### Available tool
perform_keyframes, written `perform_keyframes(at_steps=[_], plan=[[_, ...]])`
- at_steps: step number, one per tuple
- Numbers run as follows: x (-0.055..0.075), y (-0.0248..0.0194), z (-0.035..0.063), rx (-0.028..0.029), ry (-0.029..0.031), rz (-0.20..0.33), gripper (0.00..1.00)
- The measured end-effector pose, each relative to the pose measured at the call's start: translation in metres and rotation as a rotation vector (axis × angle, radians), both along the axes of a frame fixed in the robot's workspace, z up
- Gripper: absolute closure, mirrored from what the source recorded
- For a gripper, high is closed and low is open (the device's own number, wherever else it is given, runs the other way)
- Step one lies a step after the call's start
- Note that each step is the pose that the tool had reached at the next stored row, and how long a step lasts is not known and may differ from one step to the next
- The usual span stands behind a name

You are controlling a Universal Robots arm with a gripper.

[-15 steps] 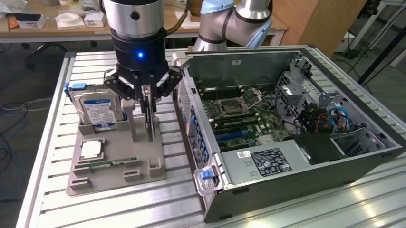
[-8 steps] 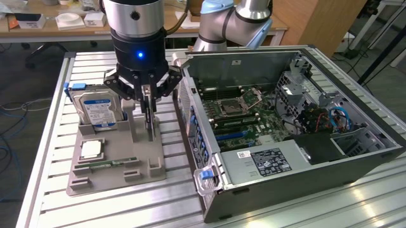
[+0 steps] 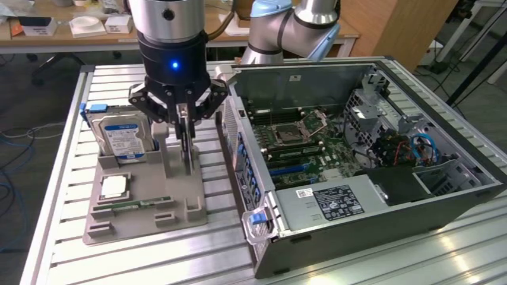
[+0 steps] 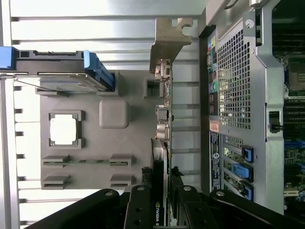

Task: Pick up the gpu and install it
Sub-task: 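Pick up the gpu and move the gpu toward the slot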

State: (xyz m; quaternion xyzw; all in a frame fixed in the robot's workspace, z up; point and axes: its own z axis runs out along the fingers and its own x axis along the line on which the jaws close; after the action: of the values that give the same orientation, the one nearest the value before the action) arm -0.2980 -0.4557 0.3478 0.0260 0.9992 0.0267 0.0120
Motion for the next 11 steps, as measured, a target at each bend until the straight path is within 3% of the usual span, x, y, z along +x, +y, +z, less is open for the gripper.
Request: perform_keyframes(at_steps=[11], plan=[[0.000,0.0000,0.0112,0.0000,0.0000,0.000,0.74]])
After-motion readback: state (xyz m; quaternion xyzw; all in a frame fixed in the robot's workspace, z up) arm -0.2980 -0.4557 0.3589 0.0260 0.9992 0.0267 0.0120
